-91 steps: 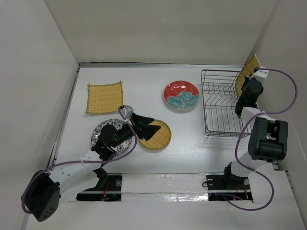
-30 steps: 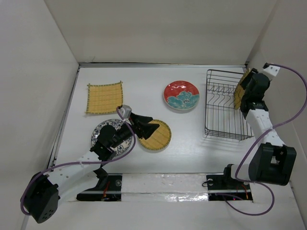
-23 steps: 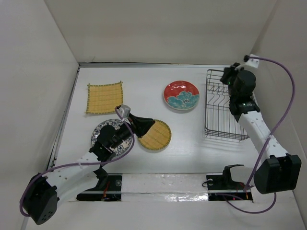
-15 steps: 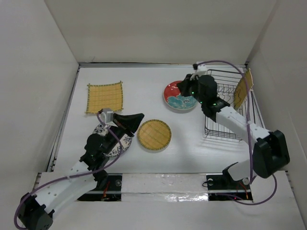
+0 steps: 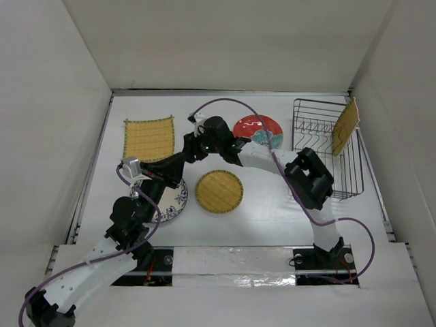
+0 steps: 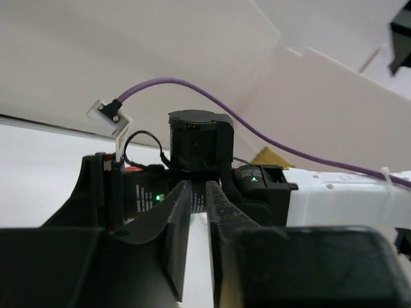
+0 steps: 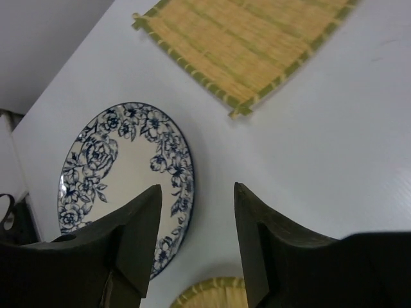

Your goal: Load the plates into the dish rack

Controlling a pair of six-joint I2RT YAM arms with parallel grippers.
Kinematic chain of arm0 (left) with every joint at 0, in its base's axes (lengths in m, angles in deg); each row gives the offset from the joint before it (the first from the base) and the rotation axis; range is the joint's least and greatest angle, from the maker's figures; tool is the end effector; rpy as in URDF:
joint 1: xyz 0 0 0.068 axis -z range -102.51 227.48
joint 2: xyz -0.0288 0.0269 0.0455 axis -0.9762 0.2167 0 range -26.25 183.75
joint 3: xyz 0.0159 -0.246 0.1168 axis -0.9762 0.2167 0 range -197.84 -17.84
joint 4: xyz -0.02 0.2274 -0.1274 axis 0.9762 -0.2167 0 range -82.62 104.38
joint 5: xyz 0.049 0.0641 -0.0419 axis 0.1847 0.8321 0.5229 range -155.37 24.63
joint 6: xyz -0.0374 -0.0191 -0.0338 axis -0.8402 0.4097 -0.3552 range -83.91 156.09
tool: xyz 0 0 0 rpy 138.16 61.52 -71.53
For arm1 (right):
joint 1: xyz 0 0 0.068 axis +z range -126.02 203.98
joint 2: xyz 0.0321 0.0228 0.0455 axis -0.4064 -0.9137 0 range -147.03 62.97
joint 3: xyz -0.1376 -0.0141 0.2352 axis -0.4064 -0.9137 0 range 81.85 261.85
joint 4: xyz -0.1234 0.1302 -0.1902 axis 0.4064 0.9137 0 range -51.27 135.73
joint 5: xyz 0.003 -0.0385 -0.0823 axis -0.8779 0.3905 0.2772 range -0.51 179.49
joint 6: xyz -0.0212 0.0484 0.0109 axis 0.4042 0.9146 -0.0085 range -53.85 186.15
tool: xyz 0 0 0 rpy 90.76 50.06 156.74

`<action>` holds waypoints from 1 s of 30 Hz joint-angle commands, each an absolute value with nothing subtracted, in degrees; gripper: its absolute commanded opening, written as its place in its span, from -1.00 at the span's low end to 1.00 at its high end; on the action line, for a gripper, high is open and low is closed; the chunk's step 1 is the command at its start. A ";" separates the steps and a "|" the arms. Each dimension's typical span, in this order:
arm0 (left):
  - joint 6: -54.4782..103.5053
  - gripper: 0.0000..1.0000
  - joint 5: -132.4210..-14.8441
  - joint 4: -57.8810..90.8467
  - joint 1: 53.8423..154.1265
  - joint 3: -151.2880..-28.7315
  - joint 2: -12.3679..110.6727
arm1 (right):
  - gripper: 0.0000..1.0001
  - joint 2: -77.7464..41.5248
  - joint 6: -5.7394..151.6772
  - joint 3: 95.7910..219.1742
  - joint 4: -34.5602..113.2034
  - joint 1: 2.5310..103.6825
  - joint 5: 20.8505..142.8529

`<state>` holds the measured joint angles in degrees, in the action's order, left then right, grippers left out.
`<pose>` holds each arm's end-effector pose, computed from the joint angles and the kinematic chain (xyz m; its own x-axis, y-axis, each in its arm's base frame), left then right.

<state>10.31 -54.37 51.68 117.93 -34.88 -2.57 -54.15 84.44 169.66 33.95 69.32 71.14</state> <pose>0.0975 -0.0742 0.3063 0.1268 -0.6691 -0.7323 0.6298 0.6247 -0.4617 0.3305 0.3503 0.2361 -0.5521 -0.1350 -0.8228 -0.7407 0.5326 0.4096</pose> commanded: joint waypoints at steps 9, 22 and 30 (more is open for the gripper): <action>20.54 -0.29 -44.54 54.38 118.18 -37.01 -1.02 | 0.16 -64.47 85.66 177.56 38.11 71.26 62.34; 18.16 -0.14 -44.72 53.05 118.18 -34.54 -4.02 | 0.17 -72.82 88.92 180.28 37.93 74.60 56.97; 18.16 -0.14 -43.66 52.00 118.18 -34.36 -5.33 | -0.07 -74.05 91.20 179.50 36.00 75.13 58.99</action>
